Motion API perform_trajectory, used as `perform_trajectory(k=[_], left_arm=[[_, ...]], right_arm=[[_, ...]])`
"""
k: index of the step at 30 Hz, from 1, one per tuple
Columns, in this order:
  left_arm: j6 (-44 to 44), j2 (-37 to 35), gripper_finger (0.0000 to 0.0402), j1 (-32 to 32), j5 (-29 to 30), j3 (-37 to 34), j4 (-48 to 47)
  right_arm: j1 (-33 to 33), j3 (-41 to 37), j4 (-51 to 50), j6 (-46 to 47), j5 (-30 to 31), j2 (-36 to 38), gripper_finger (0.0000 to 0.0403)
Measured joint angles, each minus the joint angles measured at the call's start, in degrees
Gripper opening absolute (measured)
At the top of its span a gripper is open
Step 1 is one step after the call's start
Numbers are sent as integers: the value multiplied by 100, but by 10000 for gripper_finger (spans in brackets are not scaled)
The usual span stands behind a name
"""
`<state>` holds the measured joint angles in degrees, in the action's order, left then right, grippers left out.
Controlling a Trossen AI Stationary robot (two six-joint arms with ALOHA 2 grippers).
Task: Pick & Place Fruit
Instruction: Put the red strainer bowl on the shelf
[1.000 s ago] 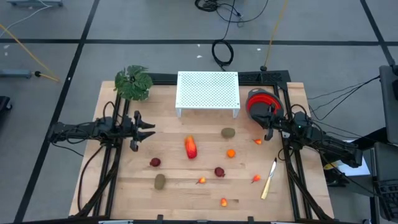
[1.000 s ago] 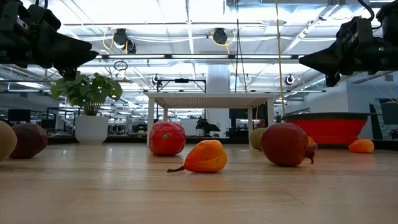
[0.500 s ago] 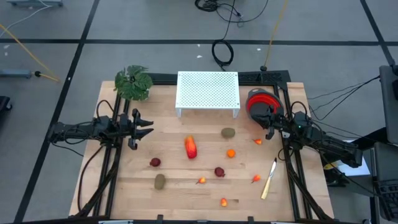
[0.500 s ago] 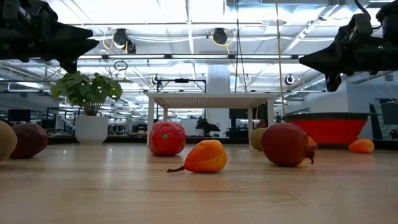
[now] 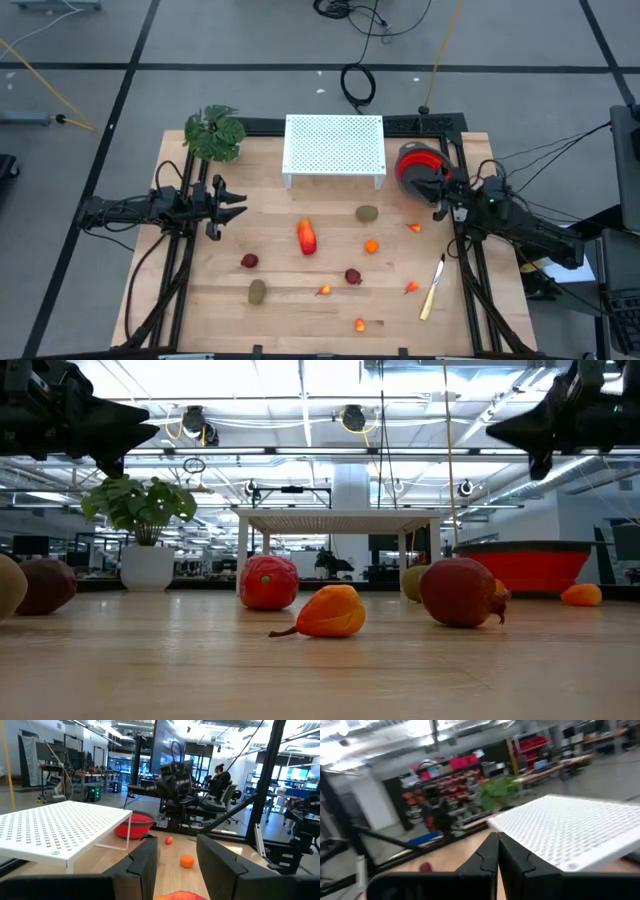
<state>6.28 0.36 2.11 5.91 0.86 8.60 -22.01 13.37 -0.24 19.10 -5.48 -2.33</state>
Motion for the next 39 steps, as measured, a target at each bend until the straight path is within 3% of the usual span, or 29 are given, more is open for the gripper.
perform_trajectory(k=[4, 9, 14, 26, 35, 39], left_arm=[[2, 0, 136, 0, -5, 0, -1], [2, 0, 136, 1, -4, 4, -2], [0, 0, 136, 0, -2, 4, -7], [-4, 0, 136, 1, 9, 6, -33], [-11, 0, 136, 1, 10, 7, -106], [-11, 0, 136, 0, 11, 7, -223]], right_arm=[[-1, 942, -1469, -390, 862, -532, 0], [-1, 2175, -3467, -501, 2396, -1471, 0], [-4, 3017, -4940, -435, 3245, -2495, 0], [-522, 3378, -6530, -27, 3271, -4294, 17], [-1184, 3383, -6671, 13, 3218, -4367, 110], [-1550, 3383, -6846, 304, 2803, -4375, 160]])
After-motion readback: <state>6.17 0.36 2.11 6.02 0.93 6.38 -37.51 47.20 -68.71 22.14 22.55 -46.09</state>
